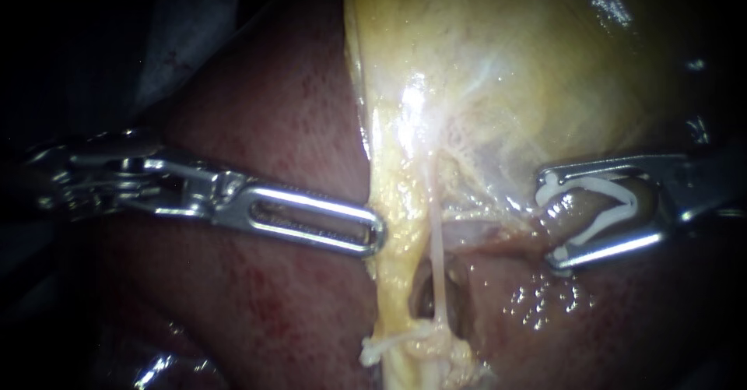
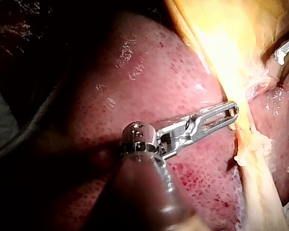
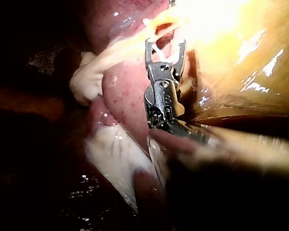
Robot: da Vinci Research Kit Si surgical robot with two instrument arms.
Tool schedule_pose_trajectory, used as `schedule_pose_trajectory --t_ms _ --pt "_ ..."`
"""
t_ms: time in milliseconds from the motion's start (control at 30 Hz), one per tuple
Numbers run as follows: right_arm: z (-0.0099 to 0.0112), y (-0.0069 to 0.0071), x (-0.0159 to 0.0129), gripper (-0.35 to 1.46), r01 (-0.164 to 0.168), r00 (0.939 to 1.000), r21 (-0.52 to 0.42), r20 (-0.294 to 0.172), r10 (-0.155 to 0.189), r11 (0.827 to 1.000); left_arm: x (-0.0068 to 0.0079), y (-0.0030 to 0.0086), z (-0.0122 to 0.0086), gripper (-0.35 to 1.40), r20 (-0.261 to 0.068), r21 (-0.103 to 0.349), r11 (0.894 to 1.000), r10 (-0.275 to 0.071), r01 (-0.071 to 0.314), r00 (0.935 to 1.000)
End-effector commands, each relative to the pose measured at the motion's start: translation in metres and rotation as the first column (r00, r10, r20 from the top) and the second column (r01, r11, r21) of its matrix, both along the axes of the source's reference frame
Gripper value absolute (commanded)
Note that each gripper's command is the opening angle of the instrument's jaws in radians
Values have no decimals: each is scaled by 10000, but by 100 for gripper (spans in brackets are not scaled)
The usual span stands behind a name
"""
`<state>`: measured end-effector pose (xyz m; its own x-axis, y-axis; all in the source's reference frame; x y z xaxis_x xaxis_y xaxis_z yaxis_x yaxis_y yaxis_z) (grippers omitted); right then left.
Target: Clipping second clip left tube
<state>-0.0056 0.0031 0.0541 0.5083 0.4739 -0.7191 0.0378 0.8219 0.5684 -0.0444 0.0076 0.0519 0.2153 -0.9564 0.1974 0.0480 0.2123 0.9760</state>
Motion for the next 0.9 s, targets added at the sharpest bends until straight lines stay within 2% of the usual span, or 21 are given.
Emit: schedule_pose_trajectory --t_ms 33,300,600,767,900 --pt "0 0 1 50 -4 10000 2 5 4 10000 0 0 0 -35 16 5 10000 18 -18 10000" --pt "0 -5 6 52 -54 10000 -37 32 54 10000 5 -5 -21 -35 56 53 10000 43 -43 10000" --pt "3 -13 17 53 -19 10000 -27 8 19 10000 21 -10 -41 -35 151 121 9998 148 -150 9998" --pt "12 -27 31 53 235 9996 73 -149 -234 9997 25 -7 -44 -35 130 131 9999 87 -89 9999" --pt "24 -44 50 51 476 9983 140 -331 -471 9988 26 -7 -45 -35 131 133 9999 87 -89 9999"
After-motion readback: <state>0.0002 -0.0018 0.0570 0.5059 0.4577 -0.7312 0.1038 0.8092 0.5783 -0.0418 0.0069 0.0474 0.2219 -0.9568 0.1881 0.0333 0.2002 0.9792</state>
